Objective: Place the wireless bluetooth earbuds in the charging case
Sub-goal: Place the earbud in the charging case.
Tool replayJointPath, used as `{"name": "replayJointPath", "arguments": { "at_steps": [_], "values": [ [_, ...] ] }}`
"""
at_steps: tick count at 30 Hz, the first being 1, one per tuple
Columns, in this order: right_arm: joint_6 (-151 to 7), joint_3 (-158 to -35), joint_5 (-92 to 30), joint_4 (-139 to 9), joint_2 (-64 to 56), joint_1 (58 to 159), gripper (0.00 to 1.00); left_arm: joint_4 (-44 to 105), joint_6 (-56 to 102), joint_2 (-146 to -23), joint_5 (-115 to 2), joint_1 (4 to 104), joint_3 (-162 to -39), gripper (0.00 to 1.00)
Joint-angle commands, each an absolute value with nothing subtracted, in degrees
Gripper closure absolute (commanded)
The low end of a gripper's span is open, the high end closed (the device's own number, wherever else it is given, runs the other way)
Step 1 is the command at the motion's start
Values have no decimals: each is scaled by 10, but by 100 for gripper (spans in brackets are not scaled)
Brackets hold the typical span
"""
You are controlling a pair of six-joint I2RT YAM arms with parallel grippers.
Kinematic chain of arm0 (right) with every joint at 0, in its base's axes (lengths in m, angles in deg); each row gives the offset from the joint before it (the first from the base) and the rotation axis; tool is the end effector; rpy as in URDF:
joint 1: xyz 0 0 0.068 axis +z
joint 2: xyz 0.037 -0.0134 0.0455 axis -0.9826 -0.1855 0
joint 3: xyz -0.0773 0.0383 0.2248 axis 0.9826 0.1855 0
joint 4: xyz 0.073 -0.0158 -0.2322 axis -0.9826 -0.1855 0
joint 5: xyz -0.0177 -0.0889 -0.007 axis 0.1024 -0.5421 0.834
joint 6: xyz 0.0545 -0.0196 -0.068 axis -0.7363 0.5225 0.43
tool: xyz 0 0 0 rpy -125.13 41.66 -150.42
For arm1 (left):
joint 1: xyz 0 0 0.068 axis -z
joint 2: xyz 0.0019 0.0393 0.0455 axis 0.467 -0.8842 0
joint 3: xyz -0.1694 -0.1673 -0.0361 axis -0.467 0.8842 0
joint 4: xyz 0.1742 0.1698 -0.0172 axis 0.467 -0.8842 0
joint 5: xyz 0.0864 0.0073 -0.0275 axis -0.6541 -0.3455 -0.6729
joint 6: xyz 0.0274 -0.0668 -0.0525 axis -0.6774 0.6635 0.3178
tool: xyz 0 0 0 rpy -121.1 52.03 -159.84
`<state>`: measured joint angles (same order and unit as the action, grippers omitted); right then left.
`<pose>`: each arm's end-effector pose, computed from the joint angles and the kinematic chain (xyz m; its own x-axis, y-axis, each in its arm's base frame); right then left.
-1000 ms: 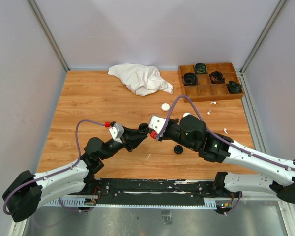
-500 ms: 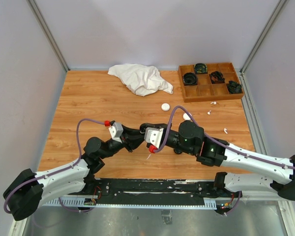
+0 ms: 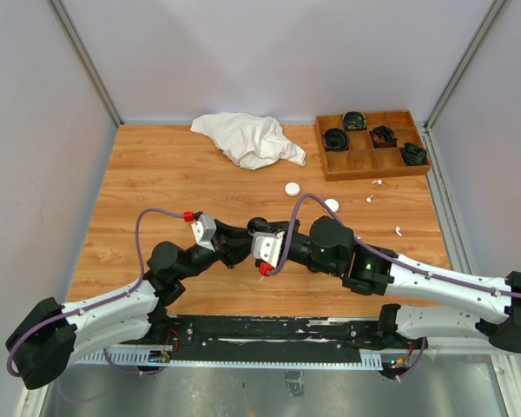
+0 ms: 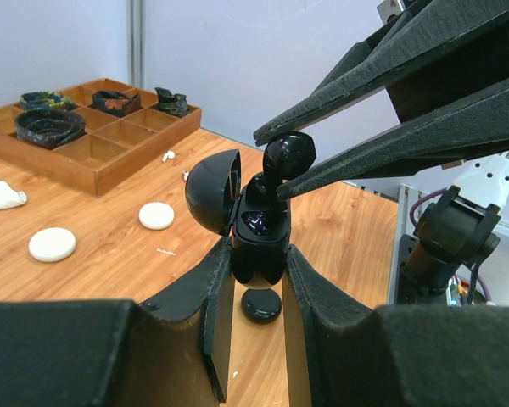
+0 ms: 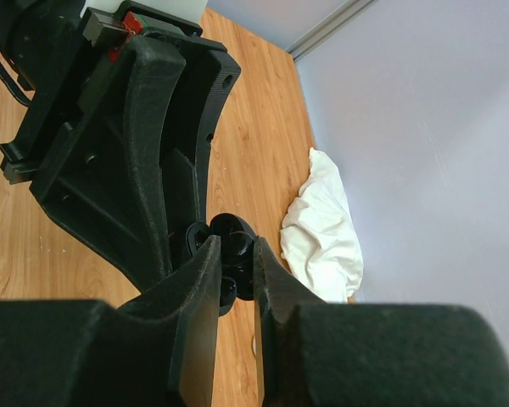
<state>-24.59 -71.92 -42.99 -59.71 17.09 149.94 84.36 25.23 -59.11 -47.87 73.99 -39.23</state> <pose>0.1017 0.2716 0.3270 0.5772 -0.3118 -0.7547 -0.7126 0.2590 -0.6520 0.1424 -0.1814 0.2384 -0.0223 -0.3158 -0.9486 0.9034 0.4001 -0.1545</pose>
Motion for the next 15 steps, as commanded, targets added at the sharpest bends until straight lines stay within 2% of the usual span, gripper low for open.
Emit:
{"name": "replayJointPath", "arguments": {
  "at_steps": [1, 15],
  "values": [
    [-233, -711, -435, -570, 169, 1508, 87, 871, 256, -592, -472, 741, -410, 99],
    [-221, -698, -442, -567, 173, 1511, 87, 880, 289, -596, -474, 741, -416, 99]
  ]
}}
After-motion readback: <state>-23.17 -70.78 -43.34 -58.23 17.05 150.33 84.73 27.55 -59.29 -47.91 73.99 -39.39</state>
